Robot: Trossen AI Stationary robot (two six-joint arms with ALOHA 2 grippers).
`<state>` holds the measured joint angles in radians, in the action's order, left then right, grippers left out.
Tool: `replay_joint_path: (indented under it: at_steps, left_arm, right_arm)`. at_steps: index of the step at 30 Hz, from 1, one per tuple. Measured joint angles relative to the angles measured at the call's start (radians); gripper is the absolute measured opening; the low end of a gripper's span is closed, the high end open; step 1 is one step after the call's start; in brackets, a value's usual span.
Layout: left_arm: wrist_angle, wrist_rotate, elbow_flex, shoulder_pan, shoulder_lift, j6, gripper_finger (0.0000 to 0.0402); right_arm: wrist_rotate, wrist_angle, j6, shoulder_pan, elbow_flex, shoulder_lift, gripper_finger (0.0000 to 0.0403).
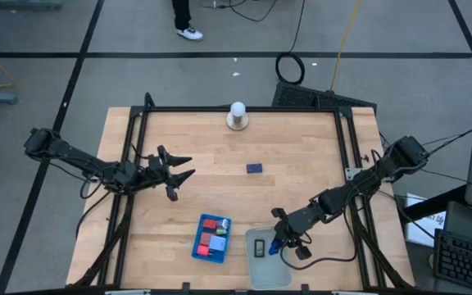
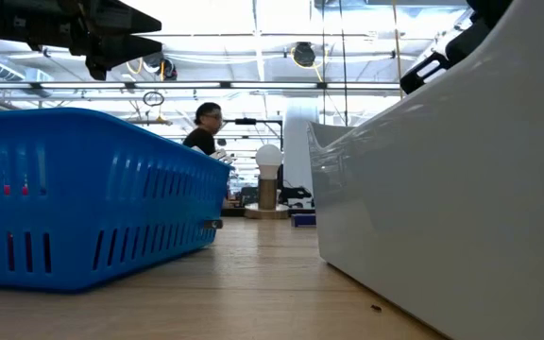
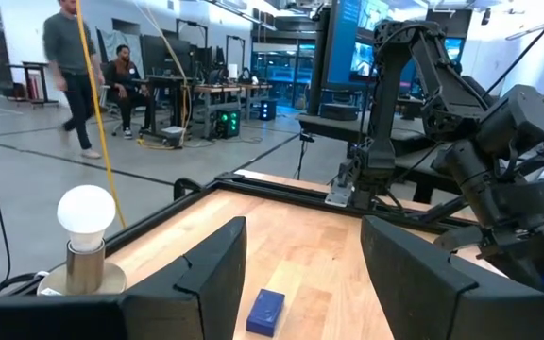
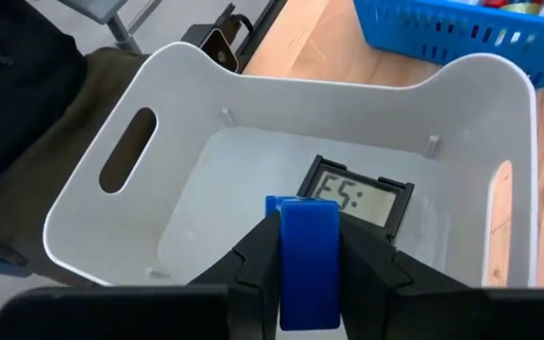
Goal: Pick & Place Office items
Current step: Put the top blue digital timer into the gray bin, then put the blue digital timer into the gray bin
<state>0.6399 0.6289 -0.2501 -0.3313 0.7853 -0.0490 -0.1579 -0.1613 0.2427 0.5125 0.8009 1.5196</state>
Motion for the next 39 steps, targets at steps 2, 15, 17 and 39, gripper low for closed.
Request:
replay_joint_path:
  at_steps: [2,15,17,39]
  left_arm:
    - [0.000,0.000,0.000,0.000,0.000,-0.003,0.0212]
    - [0.000,0.000,0.000,0.000,0.000,-0.007,0.0212]
    - [0.000,0.000,0.000,0.000,0.000,-0.007,0.0212]
    - [0.000,-0.001,0.000,0.000,0.000,-0.039,0.0212]
  right_arm:
    - [0.000,-0.006,0.000,0.000,0.000,0.000,0.0081]
    - [-0.001,-0.007,0.000,0.000,0.000,0.000,0.0065]
    - [-0.001,-0.007,0.000,0.000,0.000,0.000,0.0072]
    - [-0.001,-0.052,0.007,0.000,-0.001,0.000,0.0163]
